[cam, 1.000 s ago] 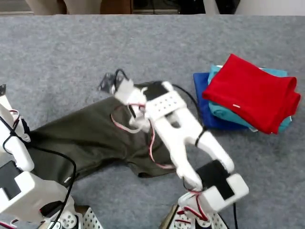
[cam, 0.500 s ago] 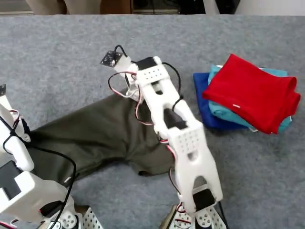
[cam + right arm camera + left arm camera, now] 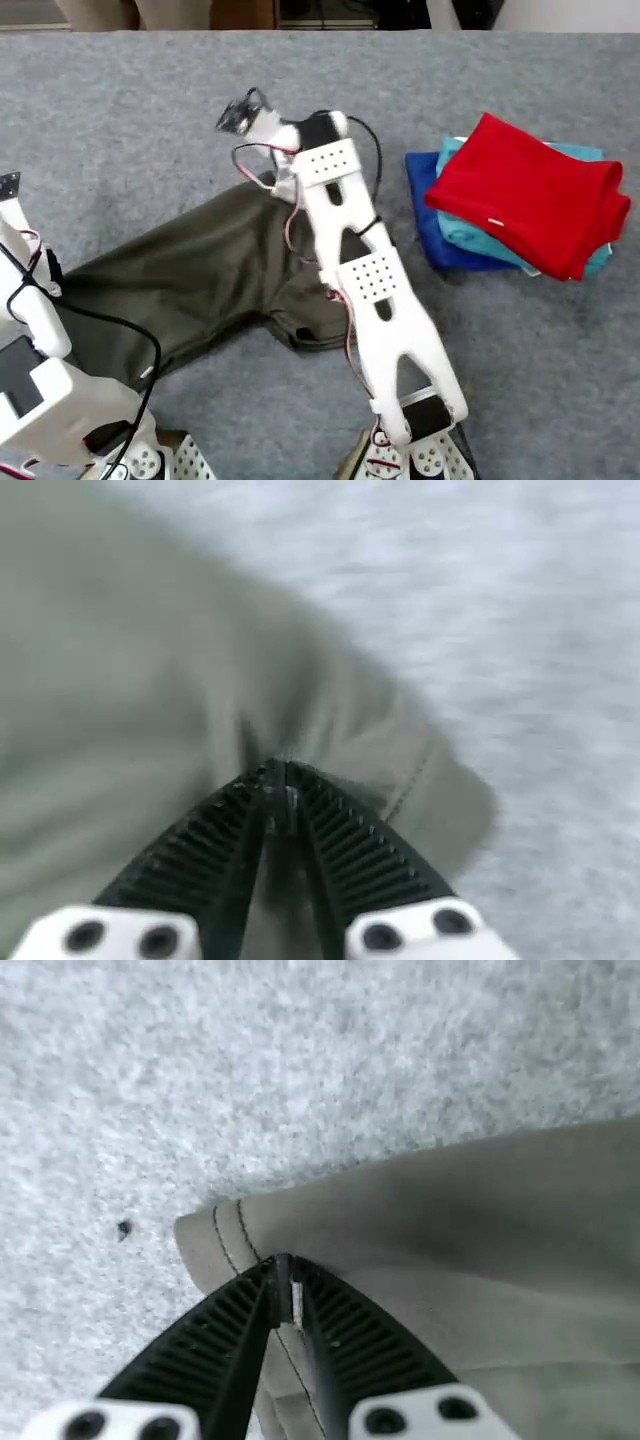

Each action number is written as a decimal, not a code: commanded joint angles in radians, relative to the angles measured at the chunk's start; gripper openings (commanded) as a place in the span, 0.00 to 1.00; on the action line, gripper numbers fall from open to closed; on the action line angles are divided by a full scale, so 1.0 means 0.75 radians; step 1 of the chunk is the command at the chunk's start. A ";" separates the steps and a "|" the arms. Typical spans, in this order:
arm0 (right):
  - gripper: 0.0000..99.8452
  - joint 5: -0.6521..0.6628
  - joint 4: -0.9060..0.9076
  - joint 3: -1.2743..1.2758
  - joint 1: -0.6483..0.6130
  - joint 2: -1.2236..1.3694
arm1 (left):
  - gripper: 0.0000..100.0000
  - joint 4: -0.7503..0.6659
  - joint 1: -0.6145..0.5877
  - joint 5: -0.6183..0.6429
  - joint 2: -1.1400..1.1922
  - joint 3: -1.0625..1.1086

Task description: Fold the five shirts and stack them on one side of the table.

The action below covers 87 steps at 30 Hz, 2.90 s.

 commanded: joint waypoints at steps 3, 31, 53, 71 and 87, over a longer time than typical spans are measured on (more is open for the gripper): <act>0.00 0.000 0.047 -0.071 -0.005 -0.287 | 0.02 0.274 0.004 -0.018 -0.028 -0.262; 0.00 0.147 -0.106 1.857 -0.021 -1.869 | 0.02 0.196 0.035 -0.168 -0.811 0.577; 0.22 0.554 -0.540 3.471 -0.306 -2.753 | 0.02 -0.497 -0.016 0.231 -0.414 0.614; 0.23 0.513 -0.972 3.669 -0.306 -2.478 | 0.02 -0.499 -0.012 0.225 -0.416 0.622; 0.07 0.513 -1.031 3.493 -0.222 -2.098 | 0.02 -0.499 -0.014 0.223 -0.416 0.624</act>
